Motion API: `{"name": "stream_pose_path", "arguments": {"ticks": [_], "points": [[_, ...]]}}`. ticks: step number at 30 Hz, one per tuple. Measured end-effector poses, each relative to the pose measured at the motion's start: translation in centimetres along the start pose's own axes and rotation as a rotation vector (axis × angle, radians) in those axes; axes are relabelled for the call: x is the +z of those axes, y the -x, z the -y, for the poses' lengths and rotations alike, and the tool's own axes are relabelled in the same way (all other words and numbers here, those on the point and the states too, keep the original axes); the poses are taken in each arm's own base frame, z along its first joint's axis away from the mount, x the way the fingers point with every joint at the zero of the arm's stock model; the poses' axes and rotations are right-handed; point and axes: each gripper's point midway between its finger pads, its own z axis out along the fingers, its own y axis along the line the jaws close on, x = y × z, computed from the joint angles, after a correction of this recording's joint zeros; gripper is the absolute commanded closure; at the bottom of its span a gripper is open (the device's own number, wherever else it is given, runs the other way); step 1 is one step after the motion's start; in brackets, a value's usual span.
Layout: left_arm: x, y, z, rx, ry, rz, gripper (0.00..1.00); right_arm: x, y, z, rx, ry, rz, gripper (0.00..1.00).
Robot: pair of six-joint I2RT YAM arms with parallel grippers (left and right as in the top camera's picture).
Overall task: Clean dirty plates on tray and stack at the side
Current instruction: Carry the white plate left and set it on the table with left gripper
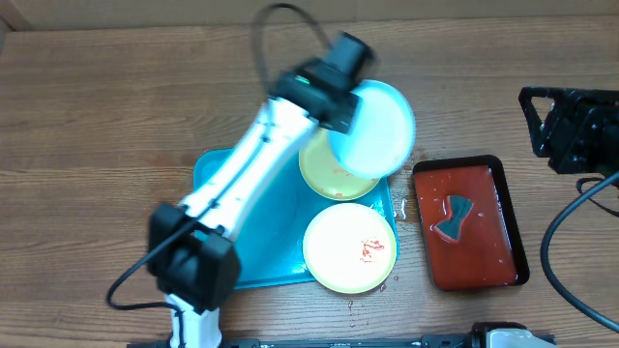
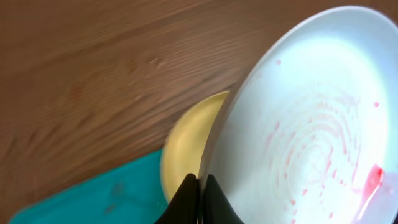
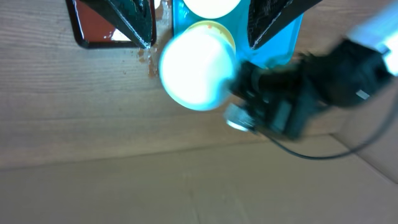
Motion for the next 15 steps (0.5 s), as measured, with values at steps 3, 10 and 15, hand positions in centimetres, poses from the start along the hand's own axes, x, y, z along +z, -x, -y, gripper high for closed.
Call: {"name": "stream_pose_path", "arguments": {"ticks": [3,10,15], "points": [[-1.0,-0.5,-4.7,-0.154,0.006,-0.043,0.95,0.5,-0.4,0.2,0.009,-0.005,-0.028,0.50],[-2.3,-2.6,-13.4,-0.417,0.068,-0.121,0.95,3.2,-1.6,1.2,0.068,-0.027,-0.146,0.52],[-3.0,-4.1,-18.1,-0.559,0.106,-0.121,0.95,5.2,-1.8,1.5,0.102,-0.018,-0.199,0.53]]}}
